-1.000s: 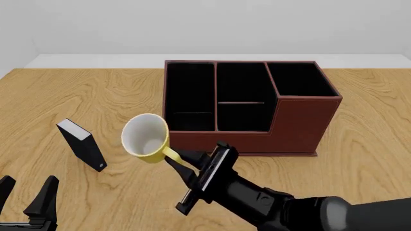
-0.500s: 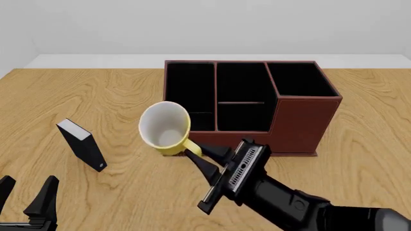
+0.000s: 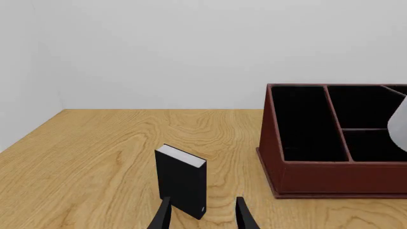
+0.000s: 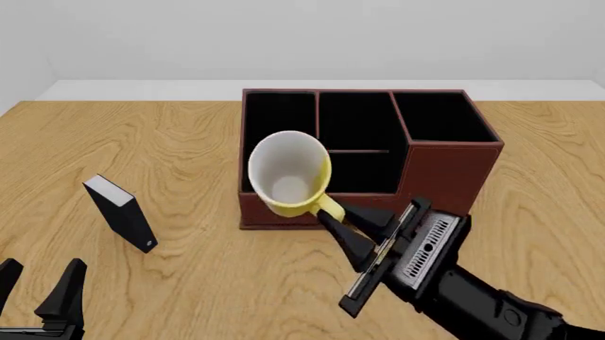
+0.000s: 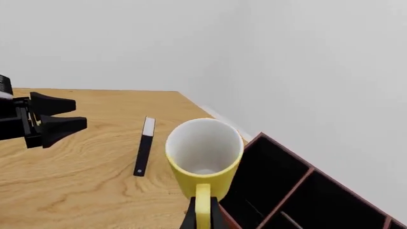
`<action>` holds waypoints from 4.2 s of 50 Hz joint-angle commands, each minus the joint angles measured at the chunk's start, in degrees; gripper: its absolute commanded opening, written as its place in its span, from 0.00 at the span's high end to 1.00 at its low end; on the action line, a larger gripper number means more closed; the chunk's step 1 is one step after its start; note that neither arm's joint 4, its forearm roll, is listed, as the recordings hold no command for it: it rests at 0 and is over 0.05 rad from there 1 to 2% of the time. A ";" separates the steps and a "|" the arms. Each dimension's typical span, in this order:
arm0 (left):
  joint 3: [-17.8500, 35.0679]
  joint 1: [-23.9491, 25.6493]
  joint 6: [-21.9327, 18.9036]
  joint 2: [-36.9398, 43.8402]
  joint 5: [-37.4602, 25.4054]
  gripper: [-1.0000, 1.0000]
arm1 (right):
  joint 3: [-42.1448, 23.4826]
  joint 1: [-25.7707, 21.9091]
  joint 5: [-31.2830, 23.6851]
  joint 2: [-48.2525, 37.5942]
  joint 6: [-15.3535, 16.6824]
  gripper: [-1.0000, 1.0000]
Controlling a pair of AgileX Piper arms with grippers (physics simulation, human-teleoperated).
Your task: Pick up the yellow and white mug and place it to the right of the caddy.
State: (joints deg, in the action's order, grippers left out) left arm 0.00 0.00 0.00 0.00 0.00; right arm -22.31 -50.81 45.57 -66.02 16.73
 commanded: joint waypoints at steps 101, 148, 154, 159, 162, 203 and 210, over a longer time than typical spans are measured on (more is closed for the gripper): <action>0.00 0.00 0.00 0.00 0.00 0.00 | 4.78 20.71 -20.64 30.68 -1.34 1.00; 0.00 0.00 0.00 0.00 0.00 0.00 | 3.72 29.37 -29.42 39.92 -3.01 1.00; 0.00 0.00 0.00 0.00 0.00 0.00 | 3.27 31.25 -31.47 41.77 -3.28 1.00; 0.00 0.00 0.00 0.00 0.00 0.00 | 2.63 32.42 -33.17 43.10 -3.31 1.00; 0.00 0.00 0.00 0.00 0.00 0.00 | 2.63 33.21 -33.37 43.18 -3.25 1.00; 0.00 0.00 0.00 0.00 0.00 0.00 | 1.50 43.39 -36.10 44.87 -4.34 1.00; 0.00 0.00 0.00 0.00 0.00 0.00 | 1.48 45.17 -36.14 44.92 -4.74 1.00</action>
State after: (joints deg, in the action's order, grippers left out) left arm 0.00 0.00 0.00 0.00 0.00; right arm -20.44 -8.11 9.47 -21.26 12.88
